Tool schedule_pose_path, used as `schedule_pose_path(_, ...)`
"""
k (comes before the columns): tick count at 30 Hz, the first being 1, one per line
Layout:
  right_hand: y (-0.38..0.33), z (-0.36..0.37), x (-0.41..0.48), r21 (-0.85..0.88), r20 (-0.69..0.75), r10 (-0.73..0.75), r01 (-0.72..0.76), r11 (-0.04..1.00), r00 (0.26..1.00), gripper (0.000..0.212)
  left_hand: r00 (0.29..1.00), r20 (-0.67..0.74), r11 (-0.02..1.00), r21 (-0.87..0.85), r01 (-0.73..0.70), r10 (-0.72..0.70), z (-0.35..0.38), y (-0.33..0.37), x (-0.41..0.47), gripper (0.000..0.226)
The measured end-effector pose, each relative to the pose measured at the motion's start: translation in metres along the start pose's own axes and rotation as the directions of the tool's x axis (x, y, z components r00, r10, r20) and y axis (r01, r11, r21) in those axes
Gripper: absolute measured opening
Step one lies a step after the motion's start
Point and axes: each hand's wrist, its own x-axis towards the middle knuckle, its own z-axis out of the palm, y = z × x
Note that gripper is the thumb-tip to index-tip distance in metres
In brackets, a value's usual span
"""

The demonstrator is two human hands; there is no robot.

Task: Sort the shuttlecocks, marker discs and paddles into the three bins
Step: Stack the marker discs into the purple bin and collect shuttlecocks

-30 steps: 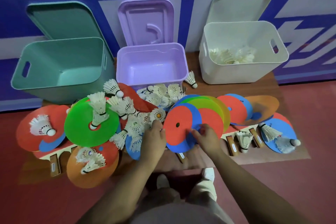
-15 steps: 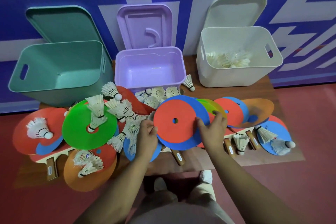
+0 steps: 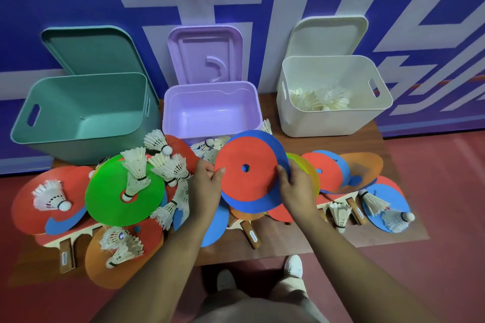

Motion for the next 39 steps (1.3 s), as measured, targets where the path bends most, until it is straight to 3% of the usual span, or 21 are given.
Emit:
schedule_pose_path(6,-0.021,0.007,0.009,-0.065,-0.134,-0.025,0.016,0.998,0.991,0.012,0.988,-0.148,0.989,-0.136,-0.056,0.036,-0.011,0.023,0.019,0.020)
schedule_pose_path(10,-0.025,0.009,0.023,-0.108,-0.169,0.002,-0.020,0.994,0.986,0.016,0.956,-0.291,0.964,-0.263,-0.035,-0.045,-0.031,0.028,0.059,0.019)
schedule_pose_path(16,-0.025,0.024,0.046,0.000,-0.163,0.072,-0.073,0.997,0.984,0.016,0.899,-0.295,0.920,-0.319,0.228,-0.325,-0.038,0.019,0.159,0.010)
schedule_pose_path(18,-0.026,0.030,0.054,0.022,-0.155,0.082,-0.079,0.997,0.984,0.015,0.900,-0.237,0.907,-0.305,0.290,-0.367,-0.035,0.018,0.183,0.024)
schedule_pose_path(22,-0.028,0.041,0.069,0.063,-0.132,0.112,-0.105,0.992,0.985,0.013,0.939,-0.173,0.951,-0.136,0.277,-0.298,-0.027,0.005,0.206,0.015)
schedule_pose_path(25,-0.029,0.045,0.075,0.080,-0.099,0.120,-0.112,0.990,0.988,0.012,0.946,-0.063,0.948,-0.002,0.317,-0.317,-0.025,-0.006,0.209,0.035)
schedule_pose_path(27,-0.028,0.046,0.078,0.099,-0.080,0.120,-0.111,0.989,0.990,0.019,0.974,-0.078,0.973,0.079,0.219,-0.213,-0.027,-0.002,0.198,0.039)
schedule_pose_path(30,-0.030,0.046,0.079,0.173,-0.040,0.122,-0.114,0.978,0.992,0.026,0.990,-0.100,0.994,-0.057,0.097,-0.102,-0.030,0.011,0.168,0.030)
schedule_pose_path(32,-0.030,0.045,0.078,0.236,0.013,0.116,-0.116,0.965,0.993,0.022,0.967,0.169,0.911,-0.335,0.239,-0.192,-0.031,0.024,0.140,0.039)
schedule_pose_path(34,-0.031,0.042,0.077,0.268,0.077,0.116,-0.133,0.954,0.990,0.017,0.870,0.465,0.725,-0.542,0.425,-0.162,-0.026,0.026,0.112,0.045)
schedule_pose_path(37,-0.026,0.030,0.072,0.334,0.135,0.152,-0.189,0.923,0.979,0.022,0.815,0.572,0.522,-0.668,0.531,-0.097,-0.023,0.025,0.083,0.038)
schedule_pose_path(39,-0.017,0.017,0.068,0.396,0.198,0.195,-0.260,0.881,0.961,0.026,0.744,0.662,0.399,-0.662,0.635,-0.086,-0.019,0.023,0.070,0.040)
